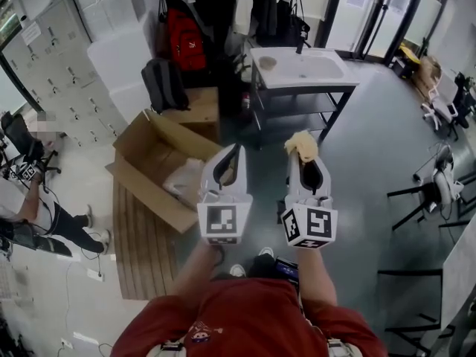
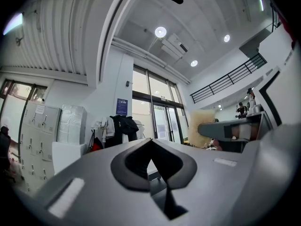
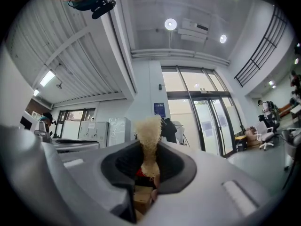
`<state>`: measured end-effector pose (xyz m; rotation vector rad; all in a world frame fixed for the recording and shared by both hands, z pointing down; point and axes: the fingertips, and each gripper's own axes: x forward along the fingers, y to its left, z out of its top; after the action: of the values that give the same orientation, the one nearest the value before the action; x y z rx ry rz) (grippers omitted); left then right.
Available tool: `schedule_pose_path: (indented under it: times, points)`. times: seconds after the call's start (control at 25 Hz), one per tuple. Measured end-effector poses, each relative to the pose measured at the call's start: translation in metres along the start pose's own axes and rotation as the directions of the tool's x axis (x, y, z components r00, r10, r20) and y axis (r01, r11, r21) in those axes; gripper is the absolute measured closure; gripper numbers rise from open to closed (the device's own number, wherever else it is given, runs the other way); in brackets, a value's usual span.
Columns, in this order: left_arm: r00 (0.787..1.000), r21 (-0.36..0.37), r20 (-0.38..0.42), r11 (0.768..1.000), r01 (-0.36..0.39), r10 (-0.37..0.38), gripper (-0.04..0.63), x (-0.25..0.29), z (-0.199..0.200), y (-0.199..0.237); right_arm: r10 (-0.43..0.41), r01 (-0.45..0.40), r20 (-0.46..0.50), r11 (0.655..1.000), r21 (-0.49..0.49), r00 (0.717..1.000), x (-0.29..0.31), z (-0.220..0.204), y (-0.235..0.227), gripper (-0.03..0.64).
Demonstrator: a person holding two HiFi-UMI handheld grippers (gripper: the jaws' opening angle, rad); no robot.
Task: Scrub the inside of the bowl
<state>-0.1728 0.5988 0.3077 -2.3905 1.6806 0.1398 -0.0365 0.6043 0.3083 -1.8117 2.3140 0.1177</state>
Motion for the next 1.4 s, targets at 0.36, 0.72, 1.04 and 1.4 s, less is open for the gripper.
schedule_pose_path:
  times: [0.36,0.72,1.04,1.4]
  points:
    - [1.000,0.011,0.005,1.000,0.006,-0.006,0.589,0.058,-0.020,0.013,0.001,-0.001,-0.012,1.000,0.014,1.000,0.056,-0.024,-0.021,0.541]
    - [0.999,0.020,-0.022,0.999,-0.029,0.029,0.589,0.142,-0.036,0.022,0.020,-0.018,-0.048,0.999,0.043,0.999,0.138,-0.043,-0.066,0.541]
    - [0.999,0.038,0.000,0.999,-0.038,0.038,0.589,0.226,-0.040,0.008,0.033,-0.031,-0.045,0.999,0.043,0.998,0.199,-0.045,-0.119,0.541]
    - [1.000,0.019,0.003,1.000,-0.015,0.015,0.589,0.316,-0.056,-0.021,0.025,-0.023,-0.049,0.999,0.037,0.999,0.253,-0.054,-0.191,0.541]
